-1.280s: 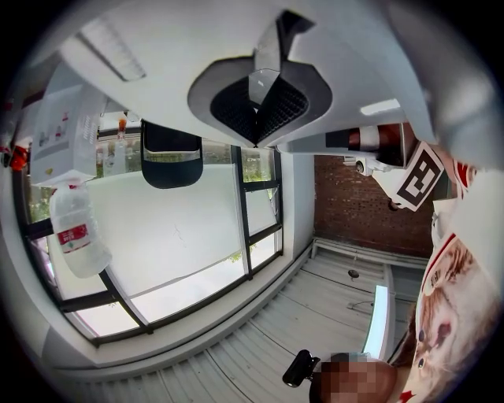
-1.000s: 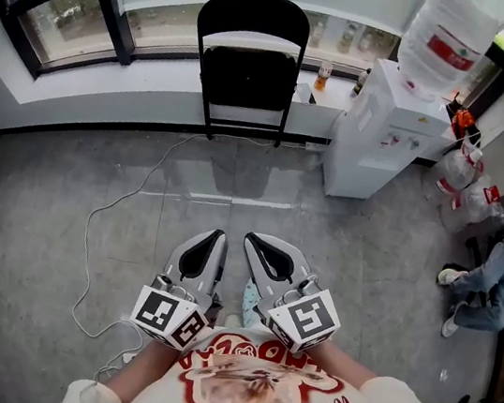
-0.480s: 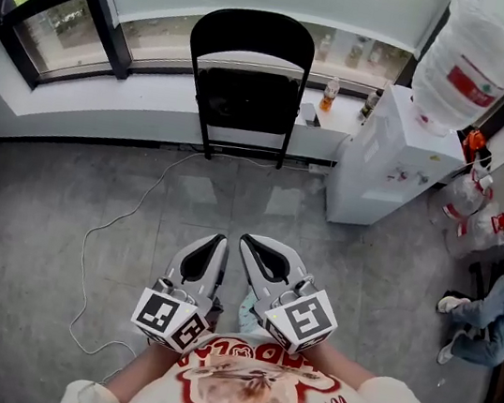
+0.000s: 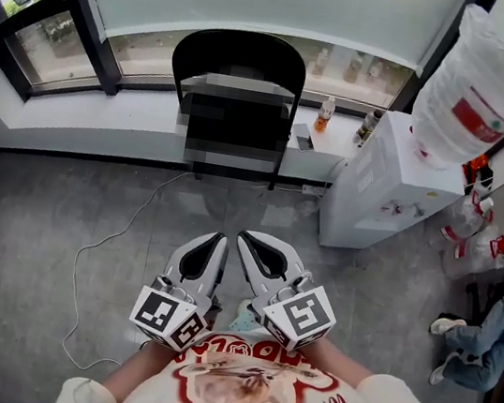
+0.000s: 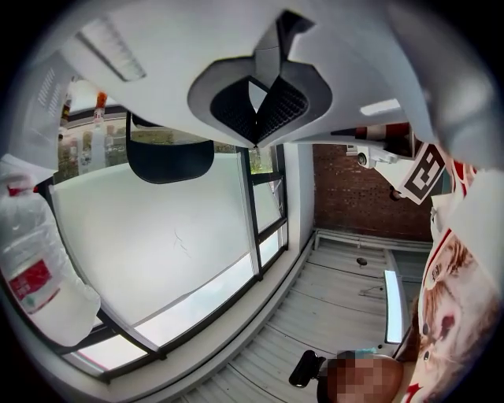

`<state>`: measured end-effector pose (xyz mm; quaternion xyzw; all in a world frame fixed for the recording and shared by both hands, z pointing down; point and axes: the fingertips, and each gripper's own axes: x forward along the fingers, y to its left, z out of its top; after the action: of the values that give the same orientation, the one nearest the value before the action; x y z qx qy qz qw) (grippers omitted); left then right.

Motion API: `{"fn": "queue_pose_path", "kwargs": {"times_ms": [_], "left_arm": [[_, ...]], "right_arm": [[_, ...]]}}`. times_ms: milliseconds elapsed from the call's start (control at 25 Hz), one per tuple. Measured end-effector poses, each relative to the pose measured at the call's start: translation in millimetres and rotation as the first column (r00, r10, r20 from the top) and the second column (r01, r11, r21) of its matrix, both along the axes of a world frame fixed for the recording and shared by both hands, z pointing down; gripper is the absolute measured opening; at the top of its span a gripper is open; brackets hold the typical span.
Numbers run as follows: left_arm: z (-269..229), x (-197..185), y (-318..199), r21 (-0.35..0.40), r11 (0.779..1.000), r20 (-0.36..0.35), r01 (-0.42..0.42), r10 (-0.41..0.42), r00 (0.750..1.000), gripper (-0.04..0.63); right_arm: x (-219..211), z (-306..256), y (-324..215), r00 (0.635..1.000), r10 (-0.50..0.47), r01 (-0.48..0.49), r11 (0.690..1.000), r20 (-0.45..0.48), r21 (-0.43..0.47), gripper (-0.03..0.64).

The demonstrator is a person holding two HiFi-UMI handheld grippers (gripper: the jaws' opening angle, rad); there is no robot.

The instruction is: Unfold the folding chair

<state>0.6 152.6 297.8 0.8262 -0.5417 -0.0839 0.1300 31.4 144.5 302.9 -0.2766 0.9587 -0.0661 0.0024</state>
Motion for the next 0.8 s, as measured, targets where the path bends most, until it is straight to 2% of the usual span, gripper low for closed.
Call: {"fn": "queue_pose_path", "kwargs": {"times_ms": [400, 800], "left_arm": [[-1.1, 13.1, -63.2, 0.004, 1.000, 0.004, 0.011, -0.011, 1.000, 0.000], [18.2, 8.2, -71.3, -0.057, 0.997, 0.009, 0.052, -0.051, 0.999, 0.000]], "right_arm": [[20.6, 5.2, -65.2, 1.000, 0.016, -0.016, 0.999, 0.014, -0.028, 0.023], [12.9, 36.1, -75.1, 1.000, -0.020, 0.022, 0.989, 0.015, -0.145, 0.023]]}}
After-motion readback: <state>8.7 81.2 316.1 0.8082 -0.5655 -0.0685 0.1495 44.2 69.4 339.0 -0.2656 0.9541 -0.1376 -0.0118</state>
